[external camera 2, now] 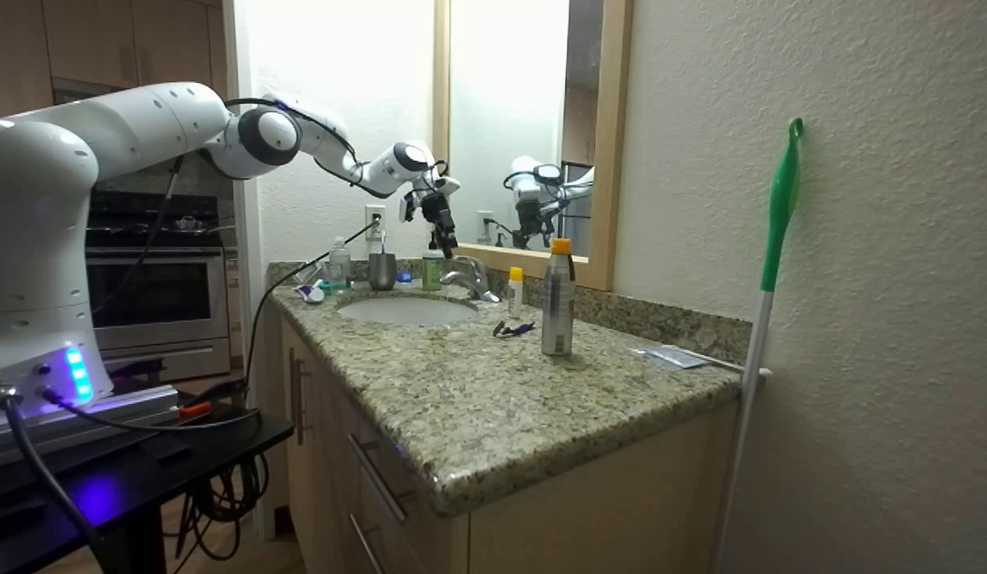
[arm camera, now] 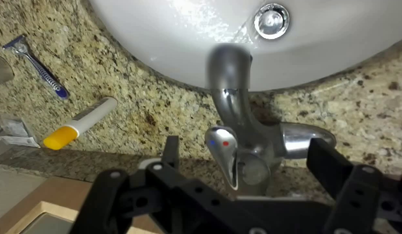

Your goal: Close the faucet

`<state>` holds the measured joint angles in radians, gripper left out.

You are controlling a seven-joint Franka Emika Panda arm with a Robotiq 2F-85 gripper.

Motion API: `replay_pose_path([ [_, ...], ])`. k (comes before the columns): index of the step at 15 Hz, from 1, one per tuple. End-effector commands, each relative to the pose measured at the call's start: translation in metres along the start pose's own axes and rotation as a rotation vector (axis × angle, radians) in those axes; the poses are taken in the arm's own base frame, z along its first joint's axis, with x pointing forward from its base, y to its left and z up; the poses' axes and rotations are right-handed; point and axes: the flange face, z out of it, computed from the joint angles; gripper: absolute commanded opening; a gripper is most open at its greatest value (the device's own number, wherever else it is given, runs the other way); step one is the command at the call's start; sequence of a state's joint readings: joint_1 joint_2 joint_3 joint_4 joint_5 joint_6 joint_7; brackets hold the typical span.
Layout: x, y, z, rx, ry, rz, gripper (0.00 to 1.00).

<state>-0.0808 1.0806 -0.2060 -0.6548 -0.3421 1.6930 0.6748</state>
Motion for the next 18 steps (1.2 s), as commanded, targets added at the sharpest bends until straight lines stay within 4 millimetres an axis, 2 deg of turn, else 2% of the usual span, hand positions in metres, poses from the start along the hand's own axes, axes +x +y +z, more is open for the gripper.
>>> replay_pose_path([
  [1,0.012,0.016,-0.004,0.006,0.018,0.025,1.0],
  [7,0.016,0.043,0.021,-0.148,-0.019,0.107,1.0],
  [13,0.012,0.047,0.007,-0.16,-0.046,0.109,1.0],
  [14,0.015,0.042,0.014,-0.14,-0.025,0.11,1.0],
  [18,0.013,0.042,0.013,-0.148,-0.035,0.11,1.0],
])
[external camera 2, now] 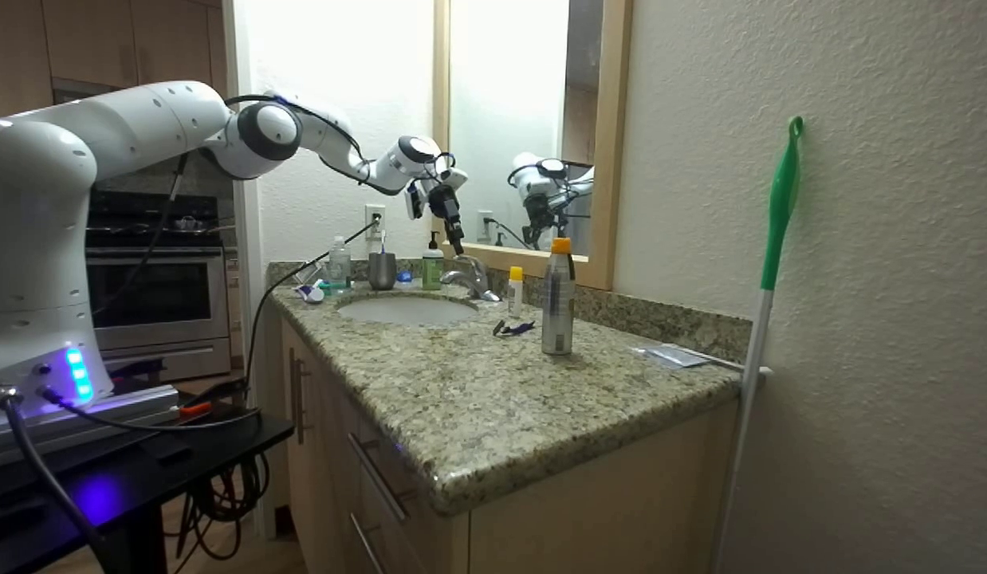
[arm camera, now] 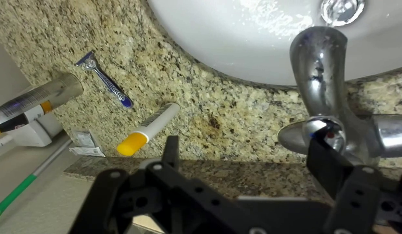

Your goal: Close the faucet

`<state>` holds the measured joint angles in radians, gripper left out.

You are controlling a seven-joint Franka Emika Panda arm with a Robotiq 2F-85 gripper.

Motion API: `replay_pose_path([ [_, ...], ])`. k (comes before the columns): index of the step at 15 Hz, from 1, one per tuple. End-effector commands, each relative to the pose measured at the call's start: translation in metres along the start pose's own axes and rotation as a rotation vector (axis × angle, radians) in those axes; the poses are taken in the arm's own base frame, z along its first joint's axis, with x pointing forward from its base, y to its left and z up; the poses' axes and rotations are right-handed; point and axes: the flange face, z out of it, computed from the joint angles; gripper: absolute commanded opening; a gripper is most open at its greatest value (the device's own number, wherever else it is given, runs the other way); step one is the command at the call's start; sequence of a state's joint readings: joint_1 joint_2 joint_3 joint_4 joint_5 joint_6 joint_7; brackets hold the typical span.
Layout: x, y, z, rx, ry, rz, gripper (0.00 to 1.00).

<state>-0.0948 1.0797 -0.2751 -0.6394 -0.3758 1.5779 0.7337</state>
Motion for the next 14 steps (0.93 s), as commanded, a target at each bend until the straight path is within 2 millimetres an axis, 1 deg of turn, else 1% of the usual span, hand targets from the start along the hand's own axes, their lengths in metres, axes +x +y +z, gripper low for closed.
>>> replay_pose_path([
  [1,-0.004,-0.006,0.016,-0.023,-0.021,-0.008,1.0],
  [3,-0.01,-0.017,0.057,-0.106,-0.021,0.012,1.0],
  [5,-0.016,-0.023,0.087,-0.154,-0.038,0.005,1.0],
  [6,-0.013,-0.021,0.089,-0.176,-0.018,0.012,1.0],
  [7,-0.011,-0.021,0.085,-0.165,-0.013,0.014,1.0],
  [10,-0.008,-0.02,0.066,-0.131,0.006,0.023,1.0],
  [11,-0.006,-0.017,0.057,-0.113,0.006,0.027,1.0],
  [12,0.002,-0.002,0.039,-0.123,0.03,0.038,1.0],
  [14,0.003,-0.002,0.038,-0.123,0.033,0.039,1.0],
])
